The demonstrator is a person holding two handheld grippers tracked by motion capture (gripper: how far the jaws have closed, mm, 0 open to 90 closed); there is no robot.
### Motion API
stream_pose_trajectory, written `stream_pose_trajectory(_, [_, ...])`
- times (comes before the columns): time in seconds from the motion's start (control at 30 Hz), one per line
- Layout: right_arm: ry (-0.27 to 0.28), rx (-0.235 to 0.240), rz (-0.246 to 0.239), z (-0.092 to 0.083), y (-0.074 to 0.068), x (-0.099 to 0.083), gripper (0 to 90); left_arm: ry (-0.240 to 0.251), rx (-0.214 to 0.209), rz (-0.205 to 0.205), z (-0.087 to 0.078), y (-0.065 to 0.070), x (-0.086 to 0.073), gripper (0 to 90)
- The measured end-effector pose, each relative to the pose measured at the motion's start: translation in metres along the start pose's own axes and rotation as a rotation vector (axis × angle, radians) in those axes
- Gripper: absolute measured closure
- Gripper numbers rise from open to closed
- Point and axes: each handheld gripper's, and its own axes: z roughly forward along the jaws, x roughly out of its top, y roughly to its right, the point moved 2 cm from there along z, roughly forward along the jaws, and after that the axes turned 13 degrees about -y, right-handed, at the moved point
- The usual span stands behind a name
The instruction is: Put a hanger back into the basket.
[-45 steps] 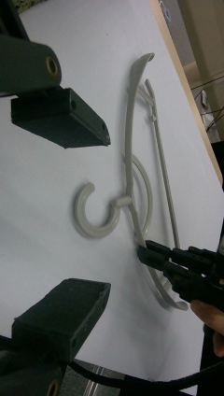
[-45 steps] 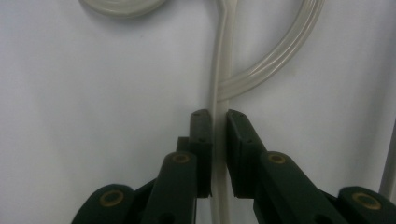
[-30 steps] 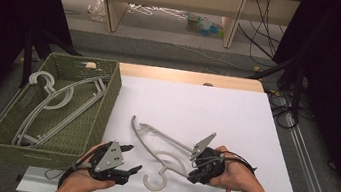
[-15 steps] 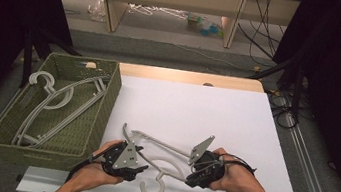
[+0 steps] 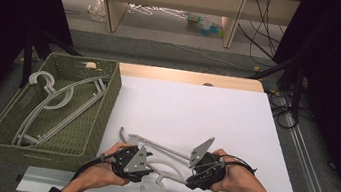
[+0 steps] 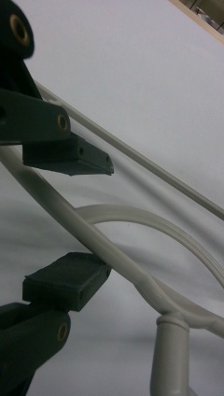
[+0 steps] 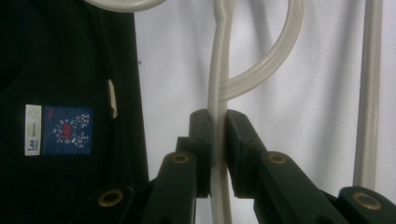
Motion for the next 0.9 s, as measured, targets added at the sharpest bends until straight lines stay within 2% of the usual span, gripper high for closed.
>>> stream_pose_trajectory(0.07, [0.000,0.002,0.001,0.000,0.001,0.000,81.8,0.001,-0.011,0.004,0.001,0.000,0.001,51.1])
stream_pose_trajectory(0.1, [0.001,0.004,0.007,0.001,0.002,-0.001,81.8,0.001,-0.008,0.018,0.002,0.000,0.002,55.1])
stream_pose_trajectory(0.2, [0.005,0.005,0.008,0.001,0.004,-0.002,81.7,-0.014,0.001,0.069,0.001,0.002,0.004,59.3])
stream_pose_trajectory(0.23, [0.006,0.006,0.007,0.001,0.004,-0.003,81.5,-0.018,-0.002,0.100,0.001,0.003,0.006,61.0])
stream_pose_trajectory(0.33, [0.018,-0.002,0.017,-0.001,0.006,-0.005,80.2,-0.012,0.010,0.123,-0.003,0.004,0.009,64.1])
stream_pose_trajectory(0.47, [0.053,-0.034,0.063,-0.004,0.013,-0.008,76.2,-0.009,0.007,0.126,-0.011,0.004,0.013,67.9])
stream_pose_trajectory(0.5, [0.061,-0.039,0.071,-0.005,0.014,-0.009,75.3,-0.003,0.033,0.141,-0.014,0.004,0.015,68.9])
stream_pose_trajectory(0.63, [0.096,-0.072,0.102,-0.008,0.019,-0.010,71.7,-0.017,0.031,0.148,-0.019,0.005,0.019,72.2])
stream_pose_trajectory(0.73, [0.123,-0.099,0.123,-0.009,0.022,-0.010,64.5,-0.036,0.037,0.153,-0.020,0.009,0.022,74.7])
stream_pose_trajectory(0.83, [0.139,-0.127,0.159,-0.011,0.024,-0.011,57.2,-0.039,0.026,0.136,-0.022,0.011,0.025,76.6])
stream_pose_trajectory(0.9, [0.167,-0.148,0.178,-0.013,0.026,-0.011,52.2,-0.036,0.004,0.111,-0.025,0.009,0.027,77.8])
